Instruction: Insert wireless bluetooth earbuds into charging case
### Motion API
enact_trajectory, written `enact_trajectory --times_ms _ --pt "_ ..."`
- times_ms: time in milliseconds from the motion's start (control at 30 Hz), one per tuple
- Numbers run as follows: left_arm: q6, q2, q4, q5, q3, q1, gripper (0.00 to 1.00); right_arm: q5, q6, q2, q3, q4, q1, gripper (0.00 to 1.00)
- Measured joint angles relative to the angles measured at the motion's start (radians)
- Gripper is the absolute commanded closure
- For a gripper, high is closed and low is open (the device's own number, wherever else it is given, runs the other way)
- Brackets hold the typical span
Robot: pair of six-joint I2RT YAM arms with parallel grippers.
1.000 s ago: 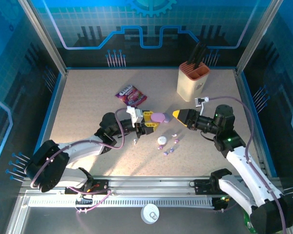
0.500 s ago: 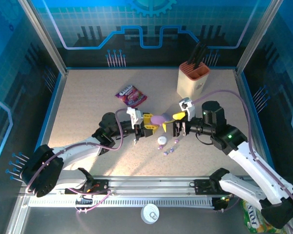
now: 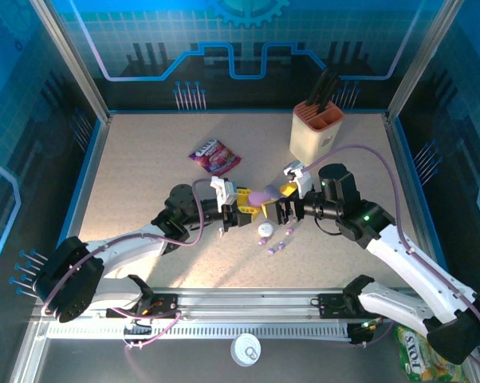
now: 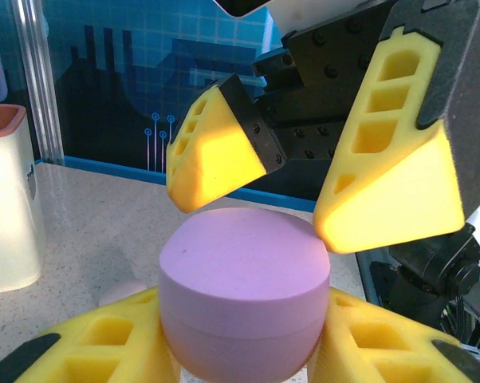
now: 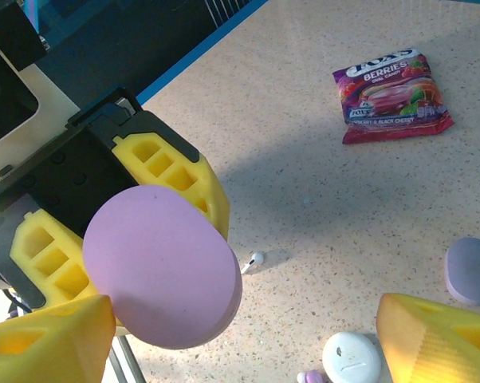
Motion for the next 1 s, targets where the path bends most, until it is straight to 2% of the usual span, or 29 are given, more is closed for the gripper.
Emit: enact_trajectory --times_ms 333,700,1000 --pt "0.000 0.000 -0.012 -0.003 0.004 0.000 0.61 0.043 -0.007 -0.015 0.000 0.018 0.005 0.16" --pt "0.000 0.006 -0.022 0.023 0.004 0.000 0.61 0.143 0.001 -0.011 0.011 0.098 0.003 0.16" --pt "0.000 0.006 -0.018 0.027 0.004 -0.003 0.61 0.116 0.019 0.005 0.027 0.104 -0.038 0.16"
